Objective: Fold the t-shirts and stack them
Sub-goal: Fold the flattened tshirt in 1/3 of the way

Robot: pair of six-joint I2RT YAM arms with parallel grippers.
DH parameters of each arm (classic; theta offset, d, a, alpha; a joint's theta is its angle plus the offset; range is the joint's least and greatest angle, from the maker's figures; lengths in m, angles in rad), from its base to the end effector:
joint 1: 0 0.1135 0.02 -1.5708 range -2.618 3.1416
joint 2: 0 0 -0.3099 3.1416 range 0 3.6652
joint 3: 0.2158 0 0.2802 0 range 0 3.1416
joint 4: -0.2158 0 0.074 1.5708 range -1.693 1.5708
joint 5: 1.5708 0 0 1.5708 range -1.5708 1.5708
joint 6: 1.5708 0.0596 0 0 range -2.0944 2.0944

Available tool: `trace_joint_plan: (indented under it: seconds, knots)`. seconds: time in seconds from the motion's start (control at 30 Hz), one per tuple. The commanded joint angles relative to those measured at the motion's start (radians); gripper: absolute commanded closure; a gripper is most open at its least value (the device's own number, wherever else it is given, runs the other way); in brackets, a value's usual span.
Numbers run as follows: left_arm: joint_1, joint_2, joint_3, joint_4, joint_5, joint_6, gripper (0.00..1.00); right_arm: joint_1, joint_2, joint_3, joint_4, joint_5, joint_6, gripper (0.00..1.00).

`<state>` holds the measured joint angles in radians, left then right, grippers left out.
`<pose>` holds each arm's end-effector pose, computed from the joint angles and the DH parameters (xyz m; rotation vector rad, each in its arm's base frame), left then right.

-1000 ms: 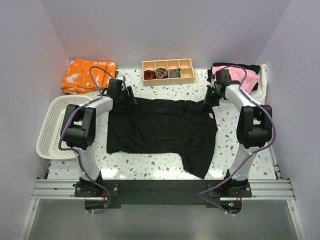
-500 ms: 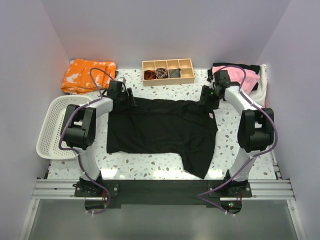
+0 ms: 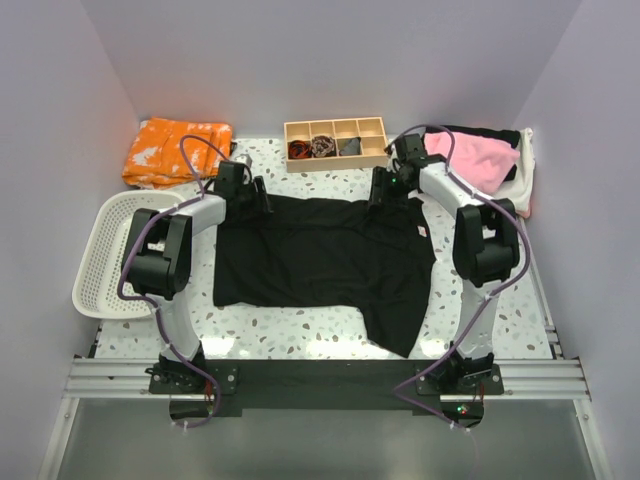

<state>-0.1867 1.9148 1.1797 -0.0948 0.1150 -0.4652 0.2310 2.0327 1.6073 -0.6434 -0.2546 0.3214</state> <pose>0.4485 -0.0917 0.1679 -0.2846 2.4237 -0.4365 0.4789 0.1281 0.2172 0.0333 2.6821 0.5176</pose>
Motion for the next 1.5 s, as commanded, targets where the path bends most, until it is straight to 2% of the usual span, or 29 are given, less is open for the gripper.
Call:
trace_joint_plan:
  seconds: [0.0, 0.27, 0.73, 0.8, 1.0, 1.1, 1.23, 1.27, 1.33, 1.47]
  knots:
    - [-0.007, 0.001, 0.014, 0.009, -0.015, 0.028, 0.39, 0.005, 0.044, 0.104, -0.024, -0.009, 0.004, 0.45]
    - [-0.007, 0.012, 0.023, 0.006, -0.015, 0.030, 0.39, 0.045, 0.081, 0.144, -0.116, 0.023, -0.027, 0.46]
    - [-0.007, 0.010, 0.023, 0.006, -0.015, 0.031, 0.39, 0.070, 0.095, 0.095, -0.114, 0.097, -0.045, 0.54]
    - [-0.007, 0.010, 0.021, 0.006, -0.015, 0.031, 0.39, 0.070, 0.098, 0.098, -0.113, 0.101, -0.047, 0.61]
    - [-0.007, 0.013, 0.015, 0.007, -0.015, 0.031, 0.39, 0.070, 0.104, 0.097, -0.114, 0.115, -0.051, 0.68]
    - [-0.007, 0.013, 0.015, 0.007, -0.014, 0.031, 0.39, 0.071, 0.100, 0.092, -0.108, 0.112, -0.051, 0.75]
    - [-0.007, 0.015, 0.017, 0.009, -0.012, 0.031, 0.39, 0.071, 0.090, 0.088, -0.099, 0.112, -0.048, 0.86]
    - [-0.007, 0.015, 0.017, 0.007, -0.012, 0.031, 0.39, 0.070, 0.087, 0.088, -0.098, 0.112, -0.047, 0.94]
    - [-0.007, 0.018, 0.017, 0.007, -0.011, 0.031, 0.39, 0.070, 0.080, 0.082, -0.095, 0.104, -0.048, 0.99]
    - [-0.005, 0.016, 0.012, 0.007, -0.009, 0.031, 0.39, 0.076, 0.040, 0.051, -0.107, 0.094, -0.048, 1.00]
